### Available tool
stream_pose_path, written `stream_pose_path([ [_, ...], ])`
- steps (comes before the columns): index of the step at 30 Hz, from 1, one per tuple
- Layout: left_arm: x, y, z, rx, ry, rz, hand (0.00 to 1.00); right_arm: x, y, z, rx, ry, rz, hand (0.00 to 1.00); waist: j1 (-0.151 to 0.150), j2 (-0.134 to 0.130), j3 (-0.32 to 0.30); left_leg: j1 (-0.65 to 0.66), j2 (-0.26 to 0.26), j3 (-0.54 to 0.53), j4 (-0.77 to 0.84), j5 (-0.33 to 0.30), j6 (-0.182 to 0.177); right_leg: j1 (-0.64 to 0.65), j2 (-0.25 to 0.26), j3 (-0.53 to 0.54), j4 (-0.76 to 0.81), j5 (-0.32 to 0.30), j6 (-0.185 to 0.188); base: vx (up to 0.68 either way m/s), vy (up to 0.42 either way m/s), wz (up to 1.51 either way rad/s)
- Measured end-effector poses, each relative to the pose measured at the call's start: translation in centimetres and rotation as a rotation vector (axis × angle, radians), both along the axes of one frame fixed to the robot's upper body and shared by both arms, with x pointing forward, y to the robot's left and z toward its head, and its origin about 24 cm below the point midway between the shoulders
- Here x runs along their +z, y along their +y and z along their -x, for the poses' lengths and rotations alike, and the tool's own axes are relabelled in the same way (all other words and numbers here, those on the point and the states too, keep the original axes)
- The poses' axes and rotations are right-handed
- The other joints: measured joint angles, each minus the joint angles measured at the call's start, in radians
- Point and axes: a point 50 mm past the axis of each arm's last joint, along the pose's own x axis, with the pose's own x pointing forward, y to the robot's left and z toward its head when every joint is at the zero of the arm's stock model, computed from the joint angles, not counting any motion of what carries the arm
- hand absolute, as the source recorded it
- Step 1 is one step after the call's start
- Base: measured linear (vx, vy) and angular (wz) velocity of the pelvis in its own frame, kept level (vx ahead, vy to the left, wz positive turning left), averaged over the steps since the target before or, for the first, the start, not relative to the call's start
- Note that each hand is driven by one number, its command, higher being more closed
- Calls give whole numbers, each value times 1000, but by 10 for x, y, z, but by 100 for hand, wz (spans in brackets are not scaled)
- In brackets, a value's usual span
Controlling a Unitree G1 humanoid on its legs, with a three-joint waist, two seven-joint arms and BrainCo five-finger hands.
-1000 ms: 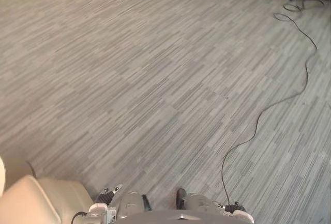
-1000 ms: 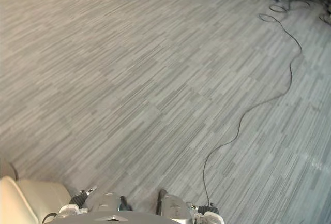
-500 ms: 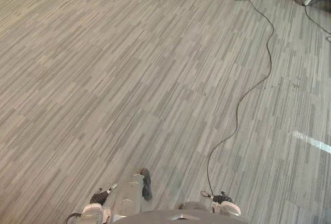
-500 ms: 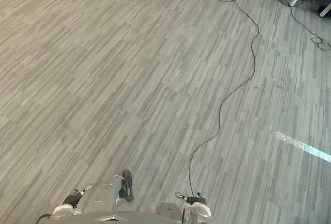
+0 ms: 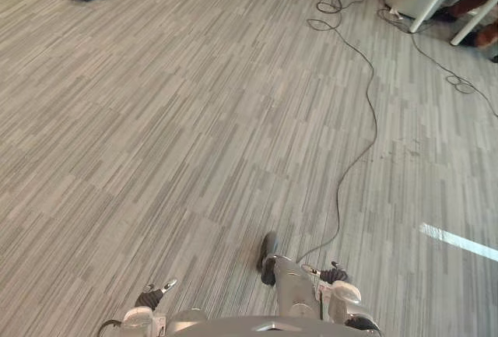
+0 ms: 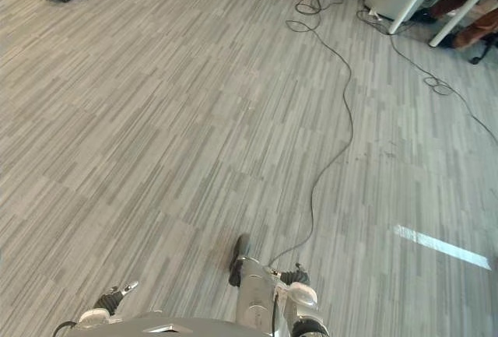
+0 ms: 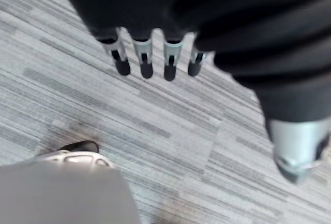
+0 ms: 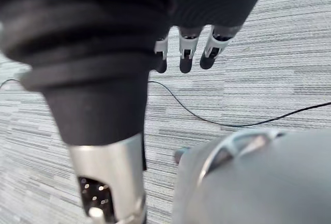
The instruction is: Pick up cushions and gather them together orderly.
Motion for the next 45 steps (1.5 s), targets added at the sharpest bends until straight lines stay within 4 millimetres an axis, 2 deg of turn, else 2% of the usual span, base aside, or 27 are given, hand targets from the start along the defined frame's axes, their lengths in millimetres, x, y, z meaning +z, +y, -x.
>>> stream_pose_path([
  [1,-1,-6,-3,-4,-7,15,0,1,-7,1,2,9,19,0,1,33,6,1,26,-33,15,4,-6,-17,15,7,62,14,-6,458,-269,16],
  [3,-2,-18,-6,-18,-11,39,0,4,-16,0,-9,1,42,0,0,81,7,-39,75,-81,112,17,-31,-34,43,-11,140,-49,-60,563,-339,7],
  [4,-2,-18,-7,-21,-12,40,0,3,-19,3,-36,3,40,0,-4,97,3,-110,120,-137,321,80,-112,-4,65,-35,193,-128,-70,503,-274,5],
  [5,-2,-18,-7,-19,-13,40,0,3,-19,4,-37,6,39,0,-7,101,5,-134,134,-153,397,113,-123,16,73,-43,197,-146,-72,504,-261,11],
  [7,-1,-19,-7,-19,-16,41,0,1,-19,12,-31,23,44,0,2,112,8,-256,195,-180,742,291,-163,130,117,-42,179,-211,-105,512,-152,-8],
  [9,0,-16,-9,-11,-28,37,0,0,-16,14,-24,27,39,0,12,113,9,-355,227,-116,944,220,-129,223,146,-13,149,-248,-117,492,-99,-30],
  [11,0,-16,-9,-6,-31,36,0,-2,-15,17,-21,37,37,0,26,101,14,-431,220,-51,972,155,-95,307,151,16,97,-263,-109,358,-25,-39],
  [13,1,-17,-7,-5,-38,36,0,-3,-12,19,-33,41,22,0,46,101,14,-542,198,11,855,84,-72,399,147,63,29,-273,-93,552,72,-65],
  [16,1,-16,-7,-16,-37,32,0,-5,-8,20,-73,38,-2,0,57,88,14,-602,135,31,492,88,-76,482,106,93,-20,-299,-50,446,158,-40],
  [17,1,-16,-6,-17,-36,31,0,-6,-9,24,-82,52,1,0,61,82,15,-600,85,22,234,161,-97,527,75,108,-45,-318,-20,491,243,-23],
  [19,-1,-19,-1,-20,-28,36,0,-8,-8,27,-79,66,2,0,77,89,12,-617,69,-9,10,277,-142,586,57,145,-100,-342,16,522,321,-48],
  [21,-1,-15,4,-16,-15,28,0,-11,1,28,-58,87,-19,0,104,62,-5,-641,54,10,105,388,-97,620,25,182,-141,-364,1,567,329,-60],
  [22,0,-11,2,-17,-22,16,0,-14,10,27,-52,97,-46,0,104,39,-10,-679,49,12,184,350,-40,625,18,197,-139,-333,-17,590,290,-39],
  [24,1,-4,0,-20,-27,2,0,-14,17,24,-41,96,-63,0,107,12,-11,-692,29,17,269,281,16,627,-6,206,-116,-296,-1,517,268,-10],
  [26,0,0,9,-8,-6,-7,0,-16,17,28,-24,114,-55,0,108,-21,-44,-690,12,48,421,120,53,575,-63,250,91,-306,87,635,370,-19],
  [27,0,1,9,-10,-1,-10,0,-16,17,29,-17,116,-52,0,108,-28,-49,-679,4,56,437,86,51,538,-77,270,194,-307,114,506,295,-17],
  [29,1,7,8,-20,5,-25,0,-17,19,30,-14,115,-67,0,90,-49,-54,-613,-37,62,445,20,58,350,-100,333,663,-241,216,490,224,9],
  [31,0,7,11,-16,14,-23,0,-16,15,29,-15,112,-56,0,86,-51,-51,-506,-71,62,404,-10,71,267,-121,275,883,-262,170,507,157,5],
  [32,0,6,10,-24,12,-19,0,-15,13,29,-15,109,-50,0,77,-39,-50,-404,-89,61,338,-22,78,230,-127,195,927,-318,83,630,148,0],
  [35,0,5,10,-21,11,-16,0,-12,11,22,-15,69,-43,0,63,-31,-47,-240,-91,52,225,-25,80,123,-100,20,814,-429,19,537,39,11],
  [37,1,3,4,-16,-4,-8,0,-8,4,18,-31,49,-28,0,44,-19,-40,-169,-78,30,167,-25,80,43,-62,-47,634,-434,-5,585,-37,41],
  [40,1,-3,1,-17,-15,7,0,-8,-5,23,-42,65,-9,0,23,9,-21,-68,-48,-11,81,-20,64,1,21,-44,233,-270,-11,462,-80,54],
  [41,0,-2,3,-16,-10,5,0,-10,-3,29,-45,82,-15,0,13,4,-22,-24,-50,-48,55,-25,31,9,38,-34,51,-169,-4,583,-174,67],
  [42,0,-1,5,-14,-8,3,0,-13,-2,38,-50,104,-19,0,12,-3,-24,-4,-54,-68,51,-35,12,11,39,-13,-1,-137,1,740,-249,78],
  [43,0,-2,6,-13,-3,7,0,-15,-3,45,-59,126,-21,0,9,-9,-28,27,-49,-109,52,-51,-15,16,48,27,7,-14,-41,506,-182,66],
  [44,-1,-7,5,-15,-2,17,0,-15,-5,47,-69,134,-20,0,6,25,-32,28,-21,-148,81,-51,-19,-1,53,42,83,23,-64,504,-192,61],
  [45,-2,-12,4,-14,-2,32,0,-14,-9,48,-78,133,-14,0,5,47,-33,21,-4,-168,113,-48,-26,-3,62,31,118,-7,-78,482,-194,41],
])
